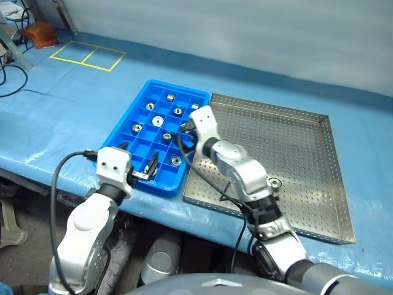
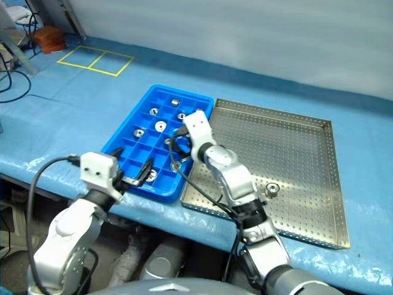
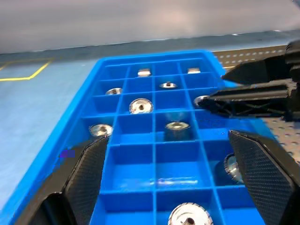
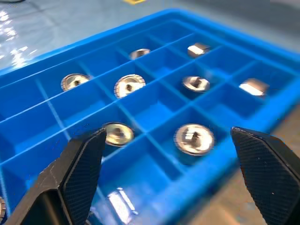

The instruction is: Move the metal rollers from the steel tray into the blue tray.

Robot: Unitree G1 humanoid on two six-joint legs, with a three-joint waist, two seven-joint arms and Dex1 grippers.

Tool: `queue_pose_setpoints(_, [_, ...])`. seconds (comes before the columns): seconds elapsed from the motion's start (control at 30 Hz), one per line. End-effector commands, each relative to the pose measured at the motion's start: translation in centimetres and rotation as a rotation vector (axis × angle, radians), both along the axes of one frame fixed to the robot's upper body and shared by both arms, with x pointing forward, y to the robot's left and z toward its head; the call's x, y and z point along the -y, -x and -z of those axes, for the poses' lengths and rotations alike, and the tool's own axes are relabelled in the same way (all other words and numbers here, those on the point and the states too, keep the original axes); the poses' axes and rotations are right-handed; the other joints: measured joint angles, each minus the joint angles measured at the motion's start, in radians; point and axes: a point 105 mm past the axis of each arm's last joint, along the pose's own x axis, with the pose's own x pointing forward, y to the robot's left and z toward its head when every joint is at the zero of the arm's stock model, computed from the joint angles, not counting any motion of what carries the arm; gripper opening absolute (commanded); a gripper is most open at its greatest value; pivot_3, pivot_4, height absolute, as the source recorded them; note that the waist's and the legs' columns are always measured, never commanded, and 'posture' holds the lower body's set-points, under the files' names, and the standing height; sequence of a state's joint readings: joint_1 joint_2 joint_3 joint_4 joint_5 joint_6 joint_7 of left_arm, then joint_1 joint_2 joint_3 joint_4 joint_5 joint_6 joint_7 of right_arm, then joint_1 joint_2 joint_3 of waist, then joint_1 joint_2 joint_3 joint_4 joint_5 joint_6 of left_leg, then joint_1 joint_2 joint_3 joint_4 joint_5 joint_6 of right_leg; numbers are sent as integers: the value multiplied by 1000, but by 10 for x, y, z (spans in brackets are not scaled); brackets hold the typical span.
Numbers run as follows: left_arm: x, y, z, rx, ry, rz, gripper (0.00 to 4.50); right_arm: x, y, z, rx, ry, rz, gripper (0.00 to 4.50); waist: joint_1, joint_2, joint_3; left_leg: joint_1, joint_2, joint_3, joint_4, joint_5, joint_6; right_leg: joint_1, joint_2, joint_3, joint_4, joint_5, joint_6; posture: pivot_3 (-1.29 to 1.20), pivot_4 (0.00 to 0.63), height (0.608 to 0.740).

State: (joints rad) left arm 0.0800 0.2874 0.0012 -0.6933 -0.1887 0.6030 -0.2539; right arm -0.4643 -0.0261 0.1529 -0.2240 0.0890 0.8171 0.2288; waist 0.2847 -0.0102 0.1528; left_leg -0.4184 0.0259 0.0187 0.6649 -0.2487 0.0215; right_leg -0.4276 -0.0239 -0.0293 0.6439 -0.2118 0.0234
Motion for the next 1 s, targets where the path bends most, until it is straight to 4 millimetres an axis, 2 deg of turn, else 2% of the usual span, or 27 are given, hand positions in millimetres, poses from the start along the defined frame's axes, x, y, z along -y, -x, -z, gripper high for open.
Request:
queue_pose_setpoints(0.03, [23,-12,-3,8,1,124,4500,35,12,-19,58,-7,120,4476,-47,0,0,0,0,0,0,0,0,0,0,0,0,0,0,91,150,740])
queue_pose_setpoints(0.17, [49,-30,-3,3,-21,251,4500,61,31,-16,44,29,204,4476,-159,0,0,0,-2,0,0,0,1,1,0,2,0,2,-2,-24,150,740])
queue_pose_setpoints(0.27, [68,-44,-2,-11,-35,321,4500,72,45,-11,27,59,238,4476,-247,0,0,2,-2,0,-1,0,1,1,0,4,1,3,-4,-76,150,740])
queue_pose_setpoints(0.4, [95,-56,5,-43,-53,426,4500,81,61,-5,1,70,279,4476,-318,0,0,5,0,2,-2,0,1,1,3,11,3,3,-4,-126,150,740])
queue_pose_setpoints(0.57, [127,-58,23,-124,-69,571,4500,90,80,-3,-22,63,334,4476,-354,0,0,7,0,3,-1,0,1,0,4,15,5,1,1,-180,150,740])
queue_pose_setpoints(0.73, [151,-55,40,-216,-60,682,4500,100,97,-1,-46,63,379,4476,-368,0,0,7,1,5,0,1,2,0,3,19,5,3,4,-205,150,740])
queue_pose_setpoints(1.0, [177,-61,54,-257,-94,753,4500,96,105,3,-73,59,379,4476,-384,0,0,7,0,8,1,2,5,0,1,23,5,5,8,-235,150,740])
